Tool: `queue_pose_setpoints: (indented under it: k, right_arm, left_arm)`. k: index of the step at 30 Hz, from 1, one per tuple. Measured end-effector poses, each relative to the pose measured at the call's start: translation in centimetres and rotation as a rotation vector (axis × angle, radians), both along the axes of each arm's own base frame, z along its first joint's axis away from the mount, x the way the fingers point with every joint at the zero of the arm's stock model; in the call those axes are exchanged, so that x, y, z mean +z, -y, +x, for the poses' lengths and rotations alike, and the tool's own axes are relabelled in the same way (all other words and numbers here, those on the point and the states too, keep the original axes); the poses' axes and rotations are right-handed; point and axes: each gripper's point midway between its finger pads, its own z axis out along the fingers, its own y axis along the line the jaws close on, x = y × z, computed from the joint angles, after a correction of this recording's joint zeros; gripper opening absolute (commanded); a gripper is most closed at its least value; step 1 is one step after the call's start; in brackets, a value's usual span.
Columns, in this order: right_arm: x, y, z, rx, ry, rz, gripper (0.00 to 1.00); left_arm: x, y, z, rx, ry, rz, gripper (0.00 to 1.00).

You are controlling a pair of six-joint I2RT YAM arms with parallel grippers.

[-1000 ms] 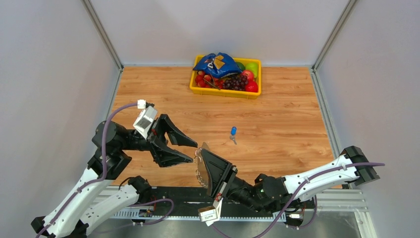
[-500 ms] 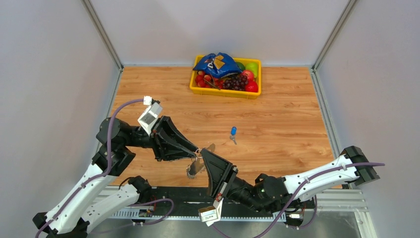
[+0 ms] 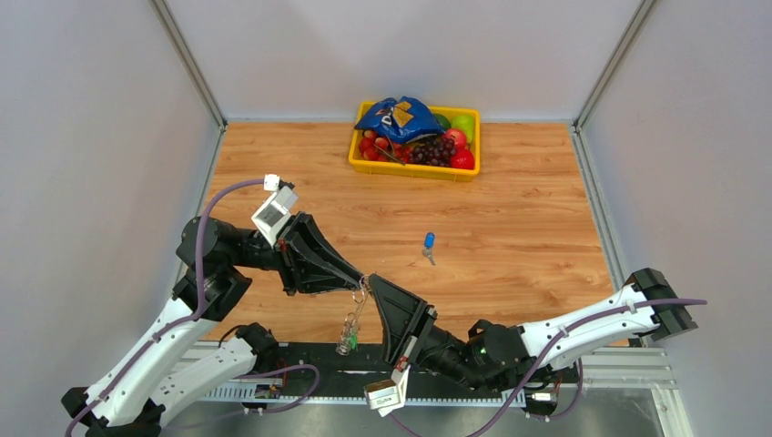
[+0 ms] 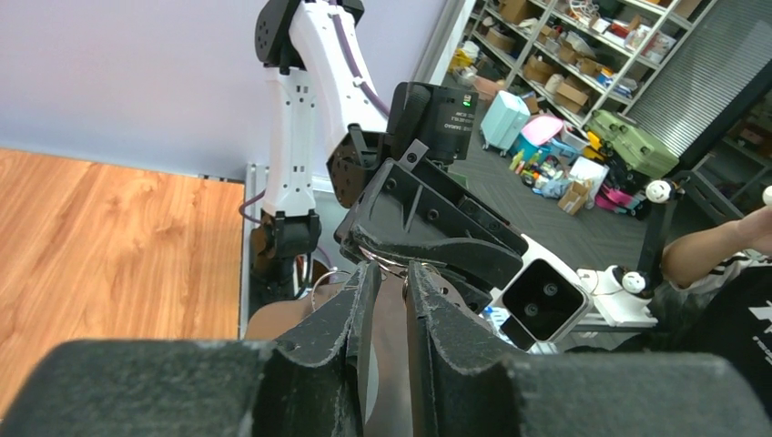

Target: Put the keys on the keyring

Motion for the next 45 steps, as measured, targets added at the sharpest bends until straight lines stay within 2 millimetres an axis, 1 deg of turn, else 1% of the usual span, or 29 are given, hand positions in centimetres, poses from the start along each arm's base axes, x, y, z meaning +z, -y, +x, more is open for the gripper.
queue_pose_setpoints:
  k: [3,6,8,9,11,18,23,25,27,30,33,36,40,41,43,45]
  right_arm:
    - [0.1,0.0,0.0,-0.001,-0.001,0.006,0.0]
    - [0.2,0.1,0.0,-0.002,-0.002,0.015,0.0]
    - [0.3,0.1,0.1,-0.003,-0.004,0.019,0.0]
    - [0.3,0.1,0.1,-0.003,-0.005,0.02,0.0]
    - [0.3,0.2,0.1,-0.006,-0.006,0.02,0.0]
    - [0.2,0.2,0.3,-0.012,-0.006,0.017,0.0]
    - [-0.1,-0.1,0.2,-0.013,-0.002,0.004,0.0]
    - [-0.2,-0.2,0.2,-0.013,-0.001,0.0,0.0]
    - [-0.3,-0.3,0.2,-0.013,-0.001,-0.002,0.0]
    - [-0.4,-0.2,0.3,-0.02,-0.003,-0.006,0.0]
    - [-0.4,-0.2,0.4,-0.028,-0.006,-0.008,0.0]
    - [-0.5,0.0,0.6,-0.043,-0.013,-0.009,0.0]
    - [-0.5,0.1,0.7,-0.052,-0.015,-0.008,0.0]
    - [-0.5,0.1,0.7,-0.052,-0.014,-0.009,0.0]
    - [-0.5,0.1,0.7,-0.052,-0.011,-0.01,0.0]
    - [-0.5,0.1,0.6,-0.052,-0.006,-0.015,0.0]
  left_arm:
    - [0.1,-0.1,-0.2,-0.011,0.0,-0.004,0.14]
    - [0.1,-0.1,-0.3,-0.021,-0.004,-0.004,0.11]
    - [0.1,-0.1,-0.4,-0.029,-0.004,-0.003,0.18]
    - [0.1,0.0,-0.4,-0.032,-0.005,-0.002,0.29]
    - [0.1,0.0,-0.4,-0.036,-0.007,-0.002,0.4]
    - [0.2,-0.1,-0.6,-0.045,-0.013,-0.001,0.57]
    - [0.2,-0.1,-0.6,-0.047,-0.019,0.002,0.56]
    - [0.0,0.0,-0.6,-0.05,-0.025,0.008,0.54]
    - [-0.2,0.1,-0.4,-0.052,-0.036,0.017,0.5]
    - [-0.6,0.5,0.1,-0.051,-0.063,0.037,0.41]
    - [-0.9,1.0,0.6,-0.052,-0.09,0.059,0.36]
    - [-1.1,1.2,1.0,-0.051,-0.107,0.073,0.28]
    - [-1.2,1.3,1.1,-0.049,-0.12,0.083,0.12]
    - [-1.2,1.3,1.0,-0.049,-0.123,0.085,0.05]
    - [-1.3,1.2,1.0,-0.049,-0.132,0.091,0.01]
    - [-1.4,1.2,1.0,-0.049,-0.14,0.097,0.0]
